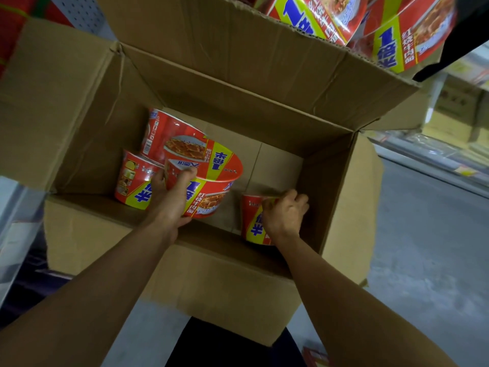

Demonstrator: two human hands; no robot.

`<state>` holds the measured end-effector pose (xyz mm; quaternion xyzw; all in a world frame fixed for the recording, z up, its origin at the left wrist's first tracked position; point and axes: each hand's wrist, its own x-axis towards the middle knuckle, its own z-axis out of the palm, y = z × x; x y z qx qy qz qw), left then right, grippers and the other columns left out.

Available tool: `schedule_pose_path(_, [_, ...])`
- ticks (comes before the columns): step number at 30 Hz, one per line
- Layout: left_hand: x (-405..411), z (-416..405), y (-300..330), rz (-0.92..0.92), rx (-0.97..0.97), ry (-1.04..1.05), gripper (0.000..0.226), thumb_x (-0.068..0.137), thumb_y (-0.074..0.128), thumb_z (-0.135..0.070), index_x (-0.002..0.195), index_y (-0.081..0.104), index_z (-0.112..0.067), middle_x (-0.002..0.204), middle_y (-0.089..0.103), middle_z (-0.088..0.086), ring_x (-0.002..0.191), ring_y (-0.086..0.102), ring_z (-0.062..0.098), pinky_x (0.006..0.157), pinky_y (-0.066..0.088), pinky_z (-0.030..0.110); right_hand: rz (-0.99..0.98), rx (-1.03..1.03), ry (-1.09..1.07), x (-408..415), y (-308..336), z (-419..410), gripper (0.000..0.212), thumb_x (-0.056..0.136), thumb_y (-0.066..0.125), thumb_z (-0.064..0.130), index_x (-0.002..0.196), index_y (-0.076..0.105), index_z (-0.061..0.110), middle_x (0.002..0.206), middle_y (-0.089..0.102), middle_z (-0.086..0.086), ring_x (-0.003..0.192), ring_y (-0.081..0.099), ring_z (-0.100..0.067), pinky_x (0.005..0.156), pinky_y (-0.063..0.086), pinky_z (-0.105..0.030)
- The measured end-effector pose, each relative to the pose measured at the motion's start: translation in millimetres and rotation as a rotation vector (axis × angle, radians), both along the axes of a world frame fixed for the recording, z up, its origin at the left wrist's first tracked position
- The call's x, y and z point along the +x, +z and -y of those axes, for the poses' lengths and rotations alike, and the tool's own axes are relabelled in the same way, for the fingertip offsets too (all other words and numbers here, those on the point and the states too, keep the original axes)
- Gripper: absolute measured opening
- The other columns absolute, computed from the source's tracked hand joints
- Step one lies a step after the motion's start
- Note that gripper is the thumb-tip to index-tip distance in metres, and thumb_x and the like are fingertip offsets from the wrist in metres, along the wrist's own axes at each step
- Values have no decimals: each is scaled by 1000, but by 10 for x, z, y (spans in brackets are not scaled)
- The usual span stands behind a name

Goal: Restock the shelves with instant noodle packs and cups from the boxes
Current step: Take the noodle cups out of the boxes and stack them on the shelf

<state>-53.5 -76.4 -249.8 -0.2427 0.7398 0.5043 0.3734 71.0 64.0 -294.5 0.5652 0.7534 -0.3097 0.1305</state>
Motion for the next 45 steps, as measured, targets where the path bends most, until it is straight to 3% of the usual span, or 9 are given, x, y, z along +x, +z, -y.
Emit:
schedule_pose_path(6, [-27, -35, 111, -4, 34, 22, 69, 84, 62, -49, 143, 29, -36, 121, 52, -1, 104, 55, 23, 82, 49, 47, 13, -47, 7, 88, 13, 66, 48, 93, 58, 29, 130, 38, 6, 137, 29, -17, 127, 31, -34, 103, 36, -41])
schedule_pose_path(10, [-115, -62, 217, -7, 49, 33, 68, 83, 63, -49, 142, 31, -35, 125, 53, 1, 107, 56, 24, 81, 49, 47, 16, -142, -143, -9, 94, 58, 65, 94, 56, 30, 141, 21, 2, 143, 22, -20, 133, 27, -37, 107, 32, -43])
schedule_pose_path(13, [-140, -83, 225, -11, 49, 17, 67, 83, 63, -49, 141, 32, -35, 125, 54, 1, 107, 56, 24, 84, 49, 48, 95, -255, -249, -67, 22, 28, 76, 97, 48, 40, 146, 11, -4, 148, 20, -24, 136, 27, -39, 110, 31, -45])
schedule_pose_path(18, [-88, -48, 113, 1, 27, -7, 67, 85, 61, -50, 142, 30, -37, 123, 52, 0, 104, 56, 24, 85, 50, 49, 79, -388, -485, -84, -95, 29, 86, 94, 43, 55, 151, -6, 14, 150, 21, -24, 135, 30, -41, 104, 34, -48])
schedule_pose_path(26, [-5, -37, -17, 19, 10, -11, 67, 86, 60, -48, 143, 28, -34, 126, 52, 2, 110, 54, 27, 88, 47, 50, 0, -330, -198, -61, -182, 143, 85, 91, 52, 48, 152, -3, 27, 155, 13, -14, 140, 18, -39, 111, 28, -55])
schedule_pose_path(31, [-43, -70, -30, 15, 17, -23, 67, 85, 61, -49, 142, 29, -37, 128, 52, 2, 111, 54, 26, 86, 47, 48, -101, -358, 23, -187, -175, -14, 78, 91, 58, 37, 151, 9, 31, 154, 20, -9, 137, 29, -35, 103, 40, -57])
schedule_pose_path(34, [-56, -96, -25, 17, 22, -16, 68, 84, 62, -49, 142, 29, -38, 127, 52, 1, 110, 55, 25, 84, 48, 46, -74, -353, -15, -262, -165, -50, 77, 90, 57, 42, 151, 14, 24, 153, 24, -10, 136, 32, -34, 105, 37, -56])
schedule_pose_path(38, [-55, -98, -4, 11, 22, -6, 67, 86, 61, -48, 143, 28, -37, 125, 52, 2, 111, 55, 26, 86, 47, 48, 45, -361, -33, -110, -154, 77, 85, 87, 52, 59, 151, 5, 27, 156, 10, -12, 143, 10, -36, 113, 17, -57])
schedule_pose_path(45, [-64, -35, -43, 4, 26, -6, 68, 85, 61, -49, 143, 27, -38, 123, 51, -1, 108, 54, 24, 87, 48, 49, 113, -409, -128, -184, -176, 161, 97, 81, 45, 74, 151, -6, 30, 156, -2, -19, 142, 3, -44, 110, 17, -64])
